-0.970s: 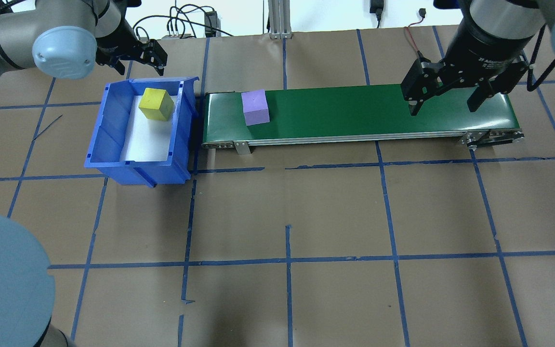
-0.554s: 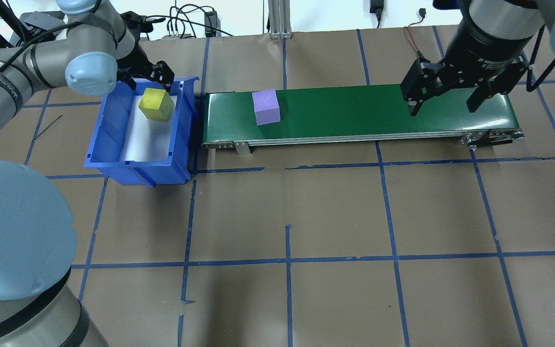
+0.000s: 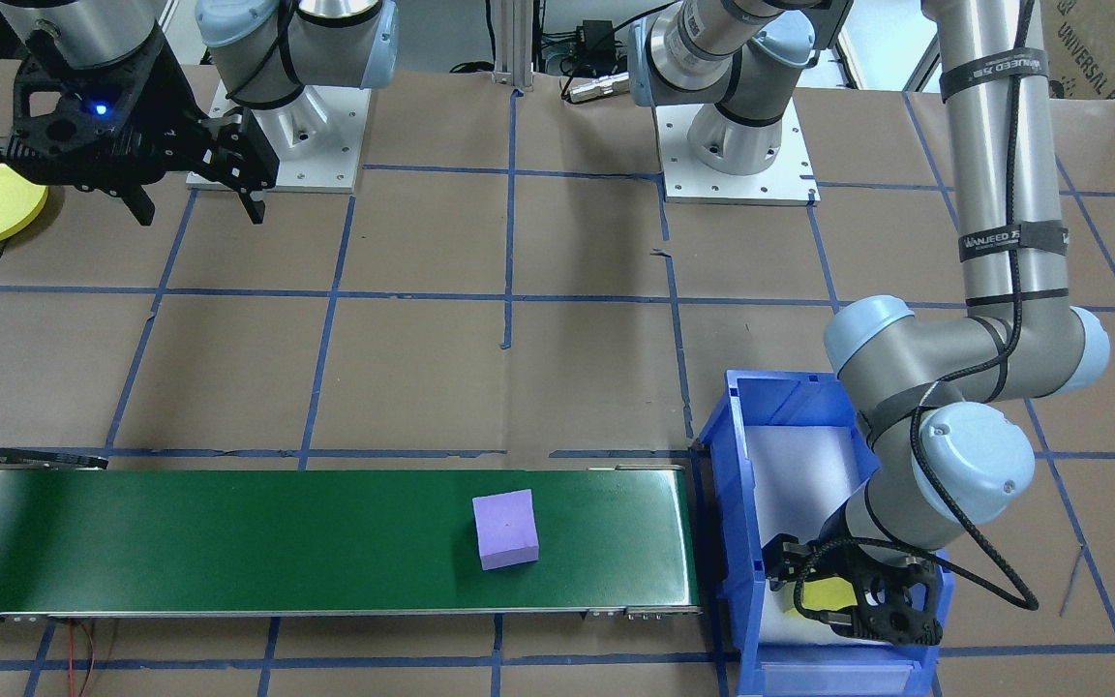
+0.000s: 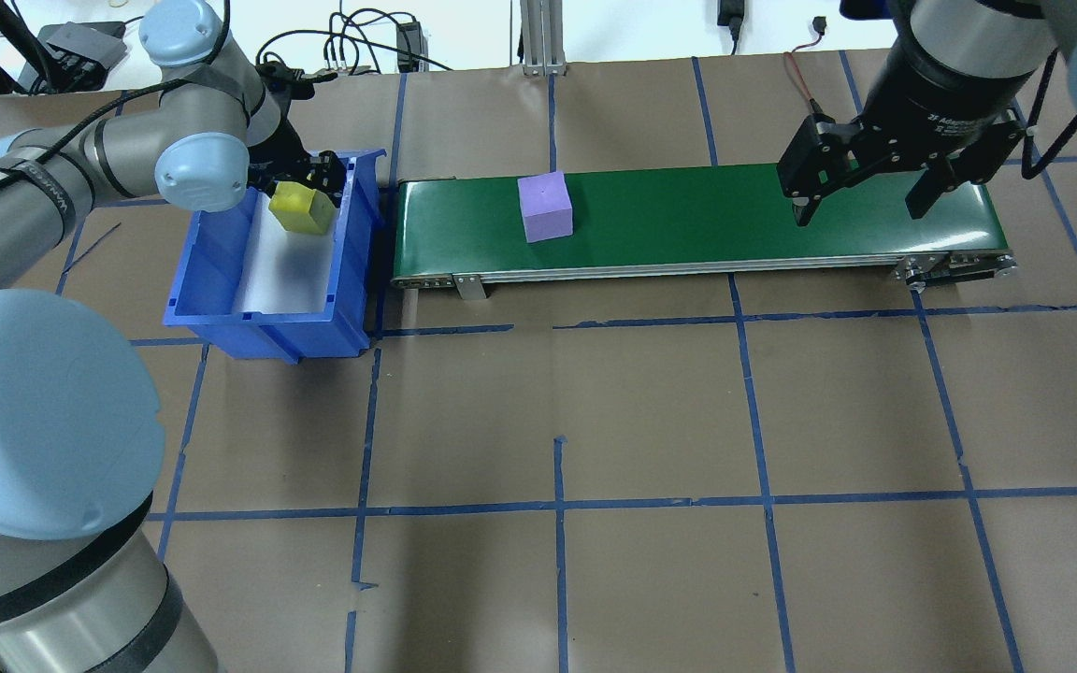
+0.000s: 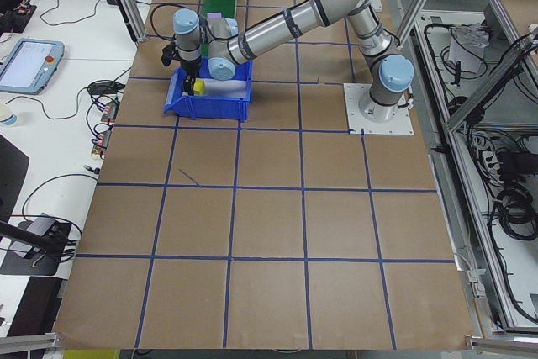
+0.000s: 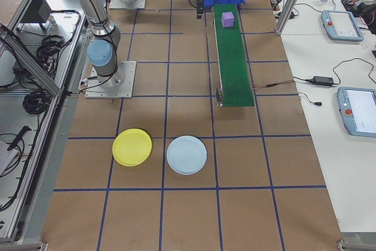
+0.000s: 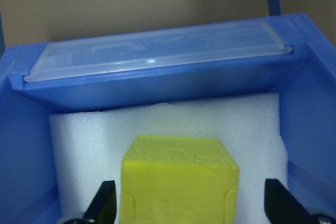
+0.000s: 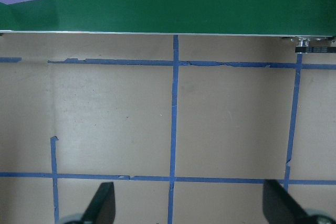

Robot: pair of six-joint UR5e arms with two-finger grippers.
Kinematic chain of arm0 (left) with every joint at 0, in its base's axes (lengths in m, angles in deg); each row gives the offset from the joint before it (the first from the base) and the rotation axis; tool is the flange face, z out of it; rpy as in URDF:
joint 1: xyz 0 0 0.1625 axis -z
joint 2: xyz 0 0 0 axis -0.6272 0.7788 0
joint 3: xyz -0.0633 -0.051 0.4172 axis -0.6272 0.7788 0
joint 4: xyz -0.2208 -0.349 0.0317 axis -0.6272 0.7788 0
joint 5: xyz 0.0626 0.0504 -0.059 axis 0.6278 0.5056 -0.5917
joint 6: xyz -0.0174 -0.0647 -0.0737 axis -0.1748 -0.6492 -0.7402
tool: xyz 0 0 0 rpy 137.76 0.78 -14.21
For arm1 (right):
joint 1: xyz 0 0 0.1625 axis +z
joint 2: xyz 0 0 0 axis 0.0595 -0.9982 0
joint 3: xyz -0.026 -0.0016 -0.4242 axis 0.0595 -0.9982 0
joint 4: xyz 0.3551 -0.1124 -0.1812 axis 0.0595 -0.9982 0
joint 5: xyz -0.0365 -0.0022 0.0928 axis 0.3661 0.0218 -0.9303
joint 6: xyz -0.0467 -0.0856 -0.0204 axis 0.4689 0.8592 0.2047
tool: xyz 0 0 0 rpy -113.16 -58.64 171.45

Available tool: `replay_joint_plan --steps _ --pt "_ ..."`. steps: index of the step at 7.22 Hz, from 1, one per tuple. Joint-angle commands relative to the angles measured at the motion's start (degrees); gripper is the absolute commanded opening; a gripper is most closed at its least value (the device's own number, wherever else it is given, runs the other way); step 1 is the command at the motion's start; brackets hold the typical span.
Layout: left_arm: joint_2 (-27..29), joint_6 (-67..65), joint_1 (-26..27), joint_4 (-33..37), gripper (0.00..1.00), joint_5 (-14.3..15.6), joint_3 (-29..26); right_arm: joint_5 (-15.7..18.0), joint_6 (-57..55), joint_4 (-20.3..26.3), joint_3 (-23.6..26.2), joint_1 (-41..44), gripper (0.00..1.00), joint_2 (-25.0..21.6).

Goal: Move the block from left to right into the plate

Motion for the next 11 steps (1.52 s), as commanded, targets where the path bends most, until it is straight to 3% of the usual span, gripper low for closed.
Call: replay_joint_plan --steps 1,3,4,6,9,11 --pt "-0.7 3.2 0.0 -2.0 0.28 0.2 -0.4 0.0 0.1 0.0 0.0 0.0 1.00 0.0" --pt "-6.4 3.1 0.0 -1.7 0.28 0.0 -1.1 0.1 0.1 0.0 0.0 -0.1 1.00 0.0" --pt "-10.2 3.0 0.1 -0.6 0.28 -1.5 -1.7 0.0 0.1 0.0 0.0 -0.1 1.00 0.0" --pt "-16.1 0.8 1.4 3.2 0.28 -8.5 -1.9 0.0 0.1 0.0 -0.1 -0.1 1.00 0.0" --pt "-15.9 -9.4 9.0 3.8 0.29 -8.7 0.2 0.1 0.6 0.0 -0.1 -0.2 1.00 0.0" --pt "-12.8 -10.9 9.6 0.2 0.29 -8.8 3.5 0.2 0.7 0.0 0.0 -0.4 1.00 0.0"
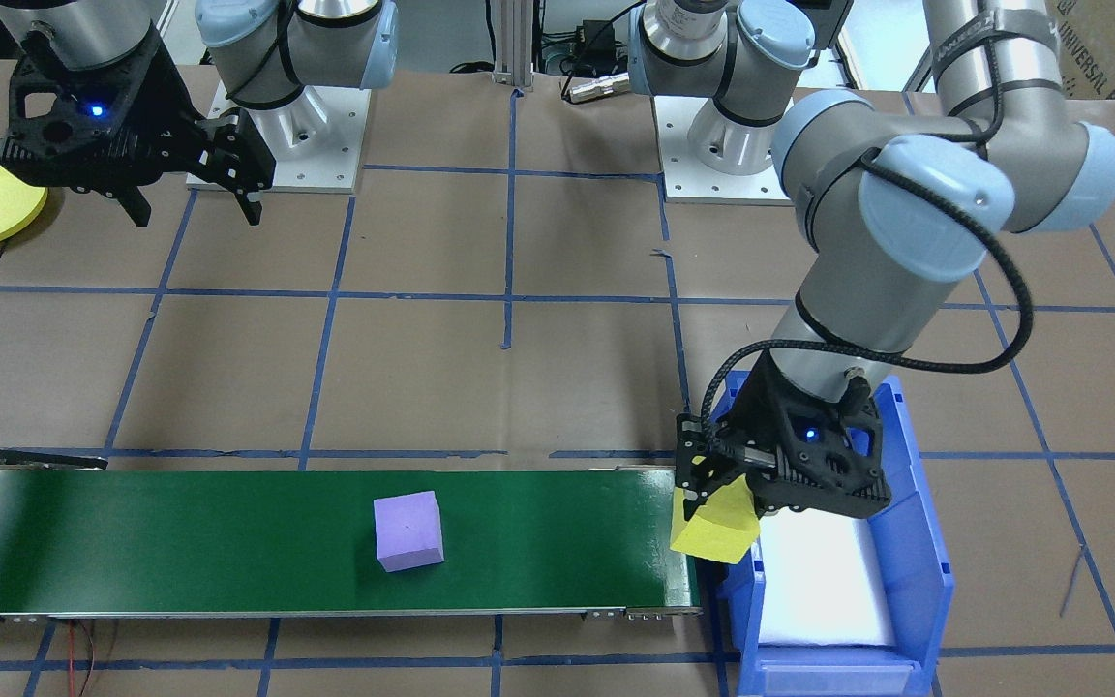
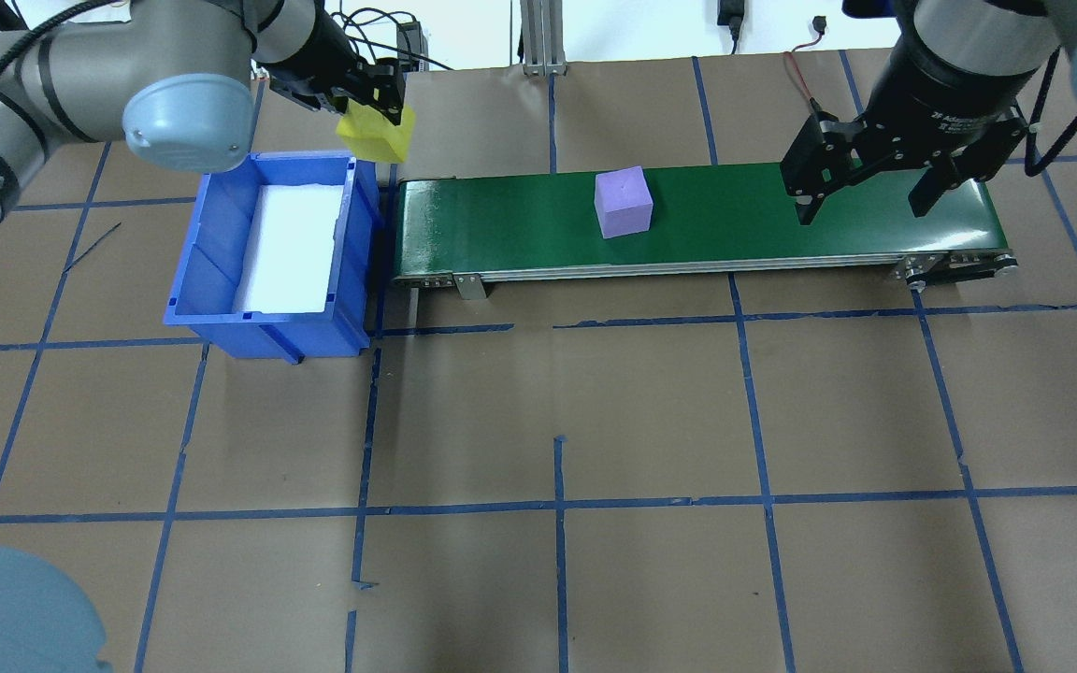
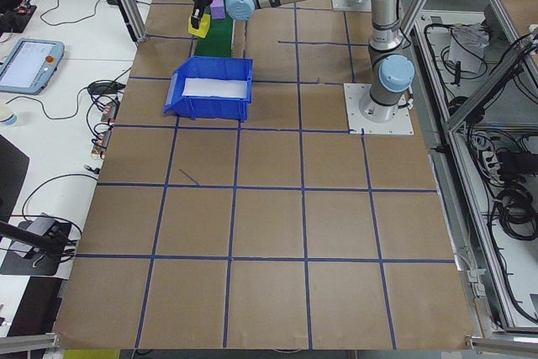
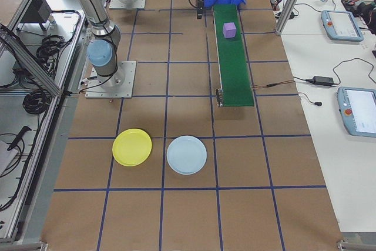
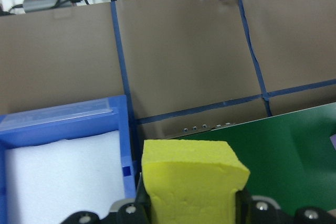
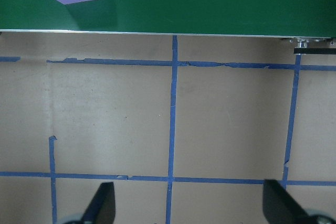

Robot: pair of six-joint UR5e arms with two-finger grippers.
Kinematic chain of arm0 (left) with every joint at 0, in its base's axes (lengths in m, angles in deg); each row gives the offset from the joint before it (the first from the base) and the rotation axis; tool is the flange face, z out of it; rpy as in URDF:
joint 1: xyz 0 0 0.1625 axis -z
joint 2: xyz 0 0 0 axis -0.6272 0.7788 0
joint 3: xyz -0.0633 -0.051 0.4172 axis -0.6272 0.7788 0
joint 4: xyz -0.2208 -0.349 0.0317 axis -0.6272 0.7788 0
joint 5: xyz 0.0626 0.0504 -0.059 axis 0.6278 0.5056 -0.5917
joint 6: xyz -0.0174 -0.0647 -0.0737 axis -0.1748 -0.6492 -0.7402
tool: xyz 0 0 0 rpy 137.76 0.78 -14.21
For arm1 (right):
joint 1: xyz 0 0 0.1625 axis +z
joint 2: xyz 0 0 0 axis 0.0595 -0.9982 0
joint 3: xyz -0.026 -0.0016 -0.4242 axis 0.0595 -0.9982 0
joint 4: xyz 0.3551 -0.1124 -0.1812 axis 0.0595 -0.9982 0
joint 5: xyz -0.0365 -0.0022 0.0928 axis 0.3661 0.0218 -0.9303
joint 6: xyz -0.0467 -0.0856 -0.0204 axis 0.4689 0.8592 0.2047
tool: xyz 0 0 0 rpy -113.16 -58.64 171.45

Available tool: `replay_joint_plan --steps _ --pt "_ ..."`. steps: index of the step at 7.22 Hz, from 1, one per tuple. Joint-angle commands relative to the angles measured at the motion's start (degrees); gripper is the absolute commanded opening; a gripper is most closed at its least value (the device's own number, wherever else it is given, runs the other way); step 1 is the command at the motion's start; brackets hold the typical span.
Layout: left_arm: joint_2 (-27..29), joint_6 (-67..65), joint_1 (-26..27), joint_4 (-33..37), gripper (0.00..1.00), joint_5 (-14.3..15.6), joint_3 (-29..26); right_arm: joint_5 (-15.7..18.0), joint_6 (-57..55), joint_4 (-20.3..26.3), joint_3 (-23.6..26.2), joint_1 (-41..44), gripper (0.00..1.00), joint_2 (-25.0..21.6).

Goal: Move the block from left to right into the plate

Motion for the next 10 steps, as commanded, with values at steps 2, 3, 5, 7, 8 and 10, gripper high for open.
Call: replay_joint_plan --steps 2,3,5,7,8,10 --pt "6.2 -1.3 1.6 -6.6 0.29 0.0 2.8 0.0 0.0 0.0 0.0 -0.1 1.00 0.0" --pt "6.9 -1.4 1.7 -6.7 0.60 0.0 3.0 -0.1 0.0 0.0 0.0 0.0 1.00 0.0" --pt "6.9 -4.8 1.9 -6.2 1.00 -0.1 3.4 -0.1 0.0 0.0 0.0 0.0 1.00 0.0" --pt "5.0 -6.2 2.9 -5.9 1.00 1.8 3.8 0.0 0.1 0.0 0.1 0.0 1.00 0.0" --pt "1.0 -5.9 3.0 -1.1 1.00 4.0 2.8 -0.1 0.0 0.0 0.1 0.0 1.00 0.0" --pt "-7.9 -5.7 2.6 12.9 1.00 10.0 2.1 0.0 0.1 0.0 0.1 -0.1 1.00 0.0"
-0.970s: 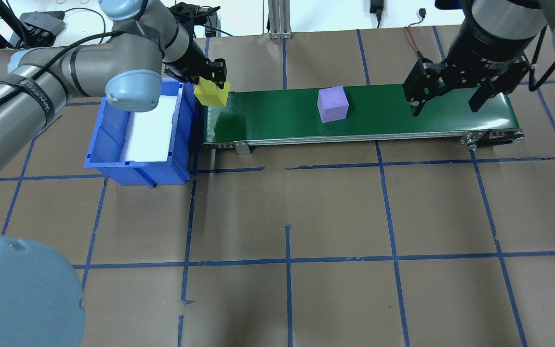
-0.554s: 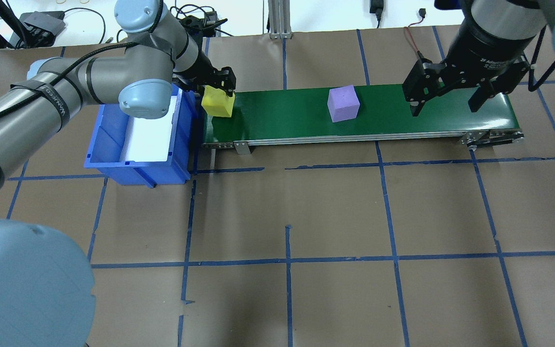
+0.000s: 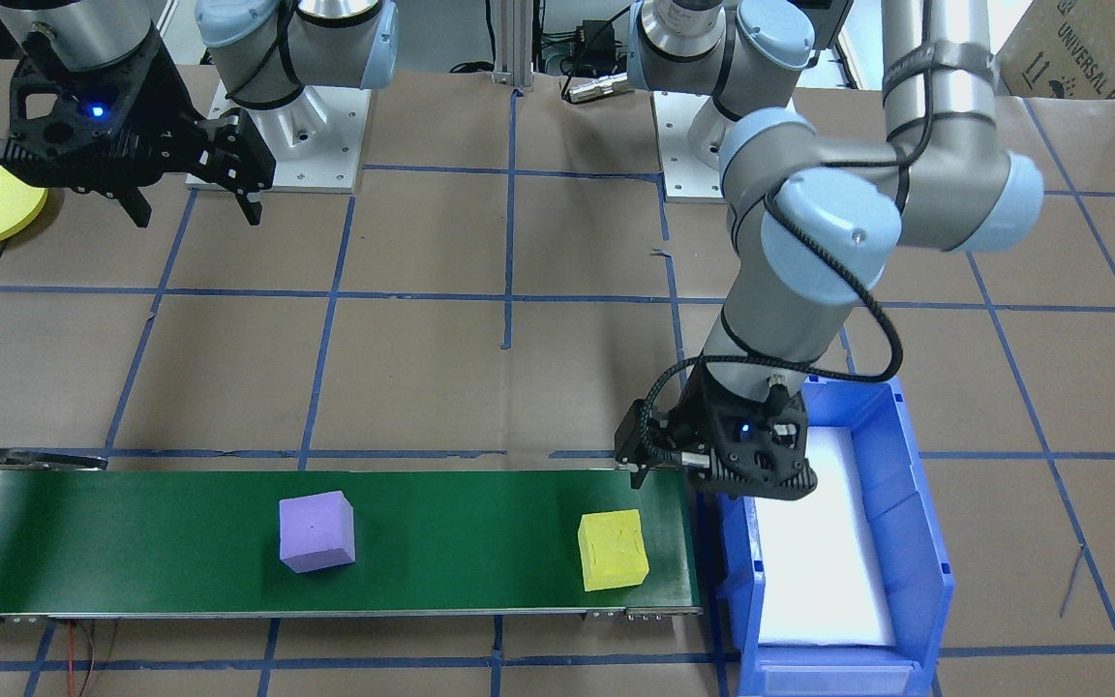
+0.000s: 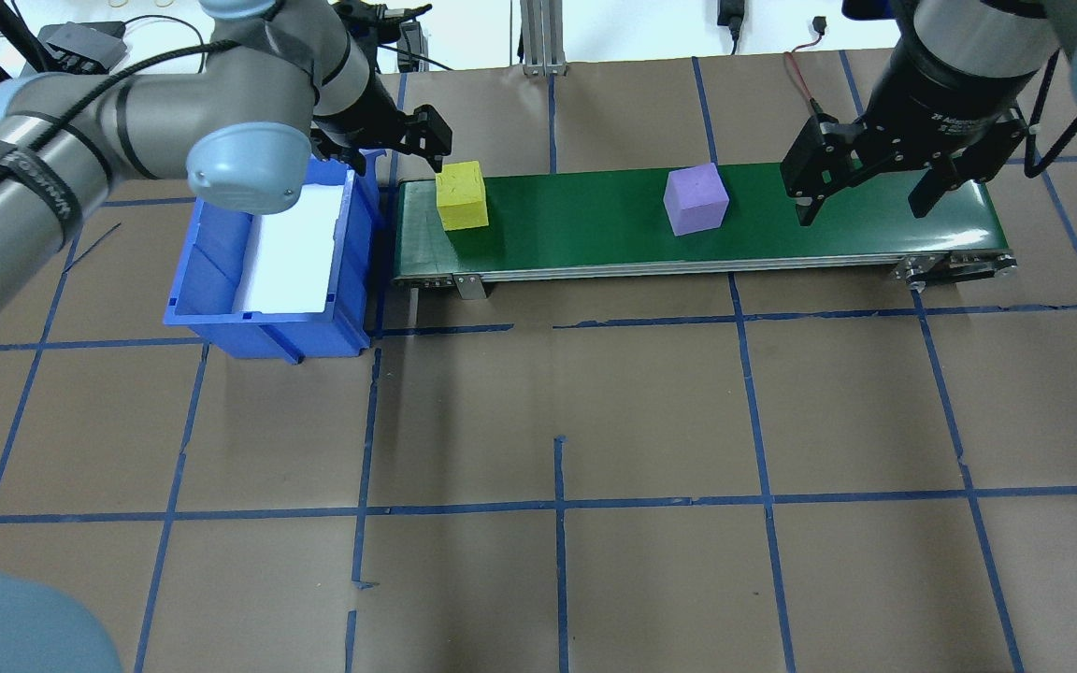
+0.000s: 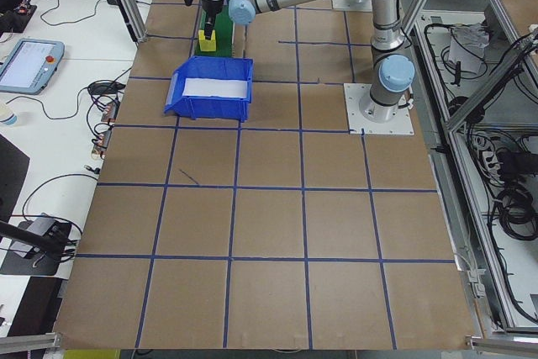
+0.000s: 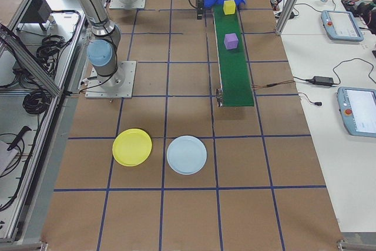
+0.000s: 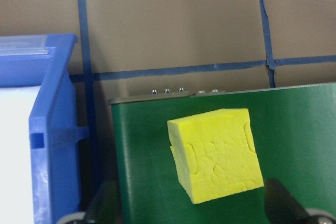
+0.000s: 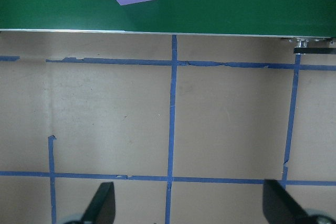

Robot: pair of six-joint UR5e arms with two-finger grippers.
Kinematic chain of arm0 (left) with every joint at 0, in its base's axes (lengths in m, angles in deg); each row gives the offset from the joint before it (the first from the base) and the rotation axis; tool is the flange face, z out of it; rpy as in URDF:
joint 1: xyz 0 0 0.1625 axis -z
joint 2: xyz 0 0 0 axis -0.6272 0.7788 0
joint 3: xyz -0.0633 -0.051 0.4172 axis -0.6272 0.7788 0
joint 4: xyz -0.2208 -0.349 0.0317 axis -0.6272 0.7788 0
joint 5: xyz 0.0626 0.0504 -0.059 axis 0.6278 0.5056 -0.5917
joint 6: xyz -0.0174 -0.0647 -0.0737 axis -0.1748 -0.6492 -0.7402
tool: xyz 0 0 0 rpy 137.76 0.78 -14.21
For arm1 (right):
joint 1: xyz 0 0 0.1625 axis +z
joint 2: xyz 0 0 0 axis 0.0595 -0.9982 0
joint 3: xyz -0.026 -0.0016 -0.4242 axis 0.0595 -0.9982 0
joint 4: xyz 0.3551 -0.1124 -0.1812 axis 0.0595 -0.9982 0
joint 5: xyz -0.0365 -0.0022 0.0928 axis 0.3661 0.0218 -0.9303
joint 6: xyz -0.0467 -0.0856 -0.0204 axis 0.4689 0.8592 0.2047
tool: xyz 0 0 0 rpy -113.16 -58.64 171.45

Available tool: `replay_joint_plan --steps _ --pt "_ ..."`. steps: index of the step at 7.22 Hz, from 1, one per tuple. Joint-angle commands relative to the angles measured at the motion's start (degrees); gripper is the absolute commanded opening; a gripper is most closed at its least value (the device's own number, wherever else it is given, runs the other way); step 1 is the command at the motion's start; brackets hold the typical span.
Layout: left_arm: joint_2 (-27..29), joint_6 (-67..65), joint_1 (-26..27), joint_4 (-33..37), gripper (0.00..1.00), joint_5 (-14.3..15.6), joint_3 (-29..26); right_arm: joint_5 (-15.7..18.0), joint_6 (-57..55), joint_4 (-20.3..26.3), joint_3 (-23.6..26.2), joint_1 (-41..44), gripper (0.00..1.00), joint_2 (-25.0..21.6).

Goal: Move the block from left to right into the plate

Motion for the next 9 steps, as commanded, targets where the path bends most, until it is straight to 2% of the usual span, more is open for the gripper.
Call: replay_joint_plan --steps 1,3,4,6,8,9 --pt "-8.3 -0.1 -0.3 13.1 1.00 4.0 -0.4 -0.8 0.2 -0.5 -0.3 -0.4 1.00 0.2" --pt "-13.9 -0.2 -1.2 24.0 1.00 4.3 -0.5 -0.9 3.2 -1.8 -0.8 -6.5 1.00 1.8" --pt "-16.1 -0.5 -2.4 28.5 1.00 4.3 -0.3 -0.9 7.1 -3.1 -1.3 -11.0 1.00 5.4" --pt "-16.4 -0.7 -2.6 29.5 1.00 4.2 0.4 -7.4 10.4 -13.8 -3.7 -16.0 1.00 15.1" --pt "-16.4 -0.6 -2.7 29.4 1.00 4.3 0.3 -7.6 13.4 -21.7 -3.7 -17.8 1.00 21.2" --pt "-16.4 -0.5 -2.8 29.1 1.00 4.3 0.4 -9.0 14.7 -22.0 -2.6 -17.9 1.00 22.7"
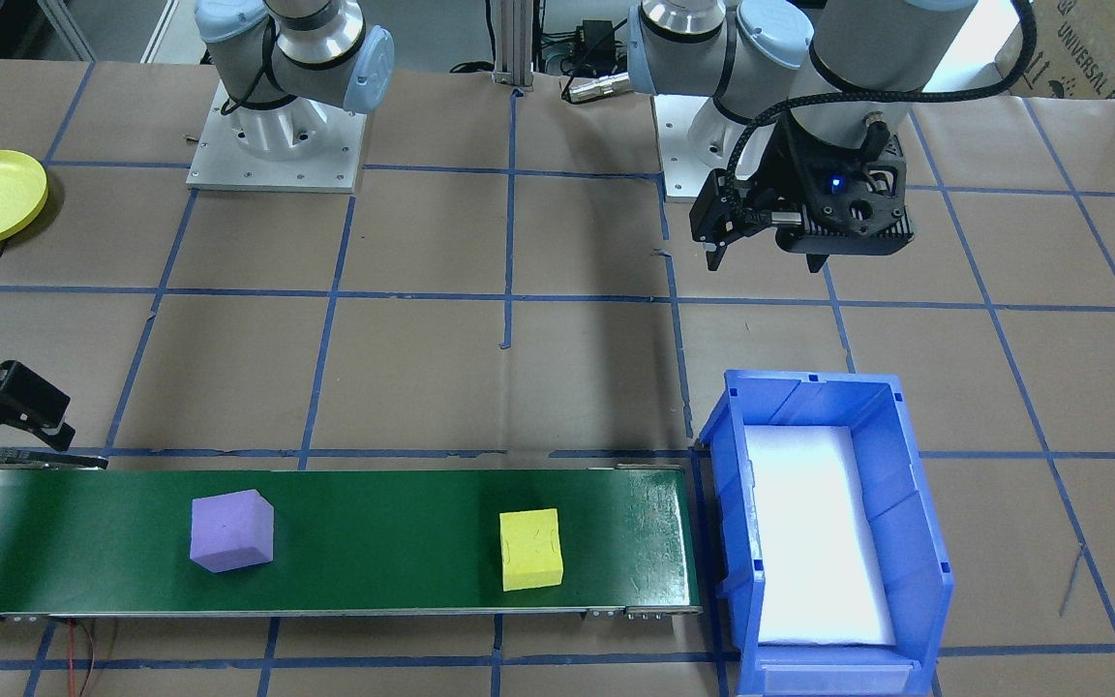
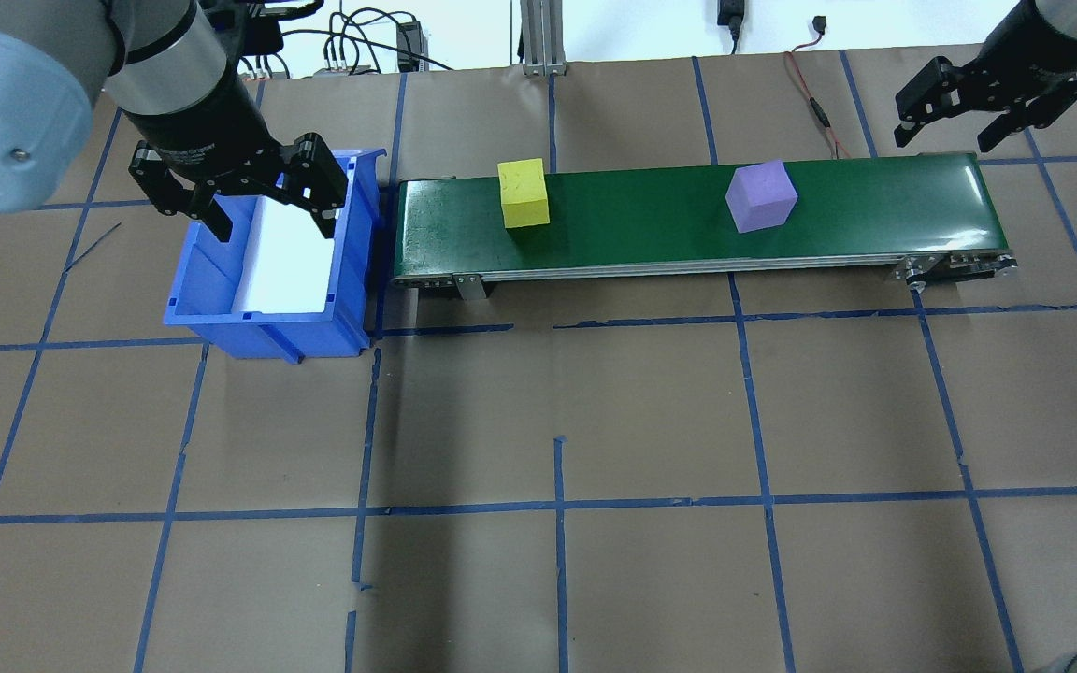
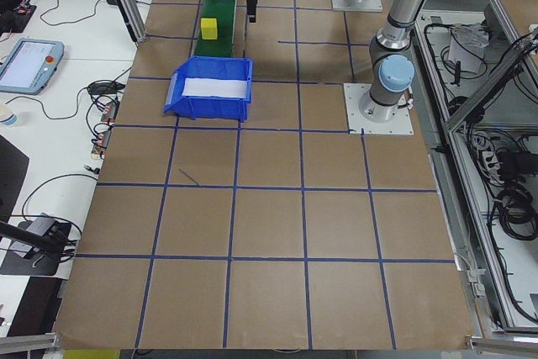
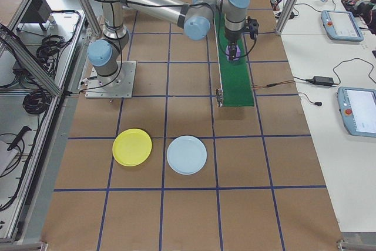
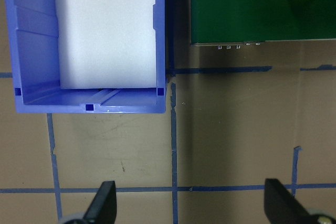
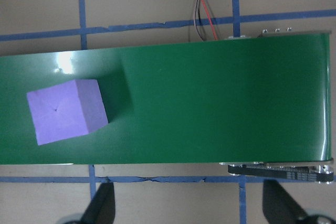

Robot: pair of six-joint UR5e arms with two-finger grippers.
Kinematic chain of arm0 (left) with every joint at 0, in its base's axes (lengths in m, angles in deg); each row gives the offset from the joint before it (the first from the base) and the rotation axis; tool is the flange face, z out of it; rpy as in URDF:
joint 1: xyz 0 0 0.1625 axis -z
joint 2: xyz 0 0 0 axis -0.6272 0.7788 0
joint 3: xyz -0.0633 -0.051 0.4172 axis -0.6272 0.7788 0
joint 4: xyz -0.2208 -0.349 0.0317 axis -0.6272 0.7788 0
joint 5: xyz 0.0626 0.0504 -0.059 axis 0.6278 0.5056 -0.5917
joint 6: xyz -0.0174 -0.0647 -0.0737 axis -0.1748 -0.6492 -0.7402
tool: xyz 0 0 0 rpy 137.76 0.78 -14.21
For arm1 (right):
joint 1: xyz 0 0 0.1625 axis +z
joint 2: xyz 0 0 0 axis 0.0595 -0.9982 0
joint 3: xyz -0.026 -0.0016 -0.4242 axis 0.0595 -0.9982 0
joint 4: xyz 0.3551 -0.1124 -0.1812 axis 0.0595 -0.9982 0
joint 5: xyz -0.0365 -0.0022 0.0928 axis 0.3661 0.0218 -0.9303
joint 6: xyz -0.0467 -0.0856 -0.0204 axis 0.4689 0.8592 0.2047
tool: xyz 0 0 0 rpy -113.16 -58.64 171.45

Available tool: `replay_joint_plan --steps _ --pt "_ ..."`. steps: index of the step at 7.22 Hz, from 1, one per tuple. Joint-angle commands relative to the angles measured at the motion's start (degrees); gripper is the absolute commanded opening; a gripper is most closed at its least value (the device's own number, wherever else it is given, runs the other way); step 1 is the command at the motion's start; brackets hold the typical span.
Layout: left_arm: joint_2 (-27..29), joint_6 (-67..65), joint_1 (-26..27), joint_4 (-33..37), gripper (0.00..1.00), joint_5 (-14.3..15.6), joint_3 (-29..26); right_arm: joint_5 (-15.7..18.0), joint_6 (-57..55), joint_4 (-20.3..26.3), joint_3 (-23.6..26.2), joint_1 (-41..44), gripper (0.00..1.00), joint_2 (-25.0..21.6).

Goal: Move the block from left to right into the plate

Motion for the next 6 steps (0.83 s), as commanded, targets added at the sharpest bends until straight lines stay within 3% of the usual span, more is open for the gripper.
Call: replay_joint_plan --steps 1,3,4,6 --pt "0.0 0.1 -0.7 -0.2 1.00 0.0 0.2 -6.2 2.8 -4.1 0.5 -0.7 1.00 4.1" --pt "0.0 0.1 -1.5 -0.2 1.00 0.0 0.3 -11.0 3.0 -8.5 0.2 -0.7 1.00 6.8" --pt "0.0 0.1 -1.5 -0.3 1.00 0.0 0.4 -11.3 3.0 -9.7 0.3 -0.7 1.00 7.7" --pt "0.0 0.1 -1.4 -0.4 1.00 0.0 0.4 -15.6 3.0 -10.9 0.7 -0.7 1.00 8.8"
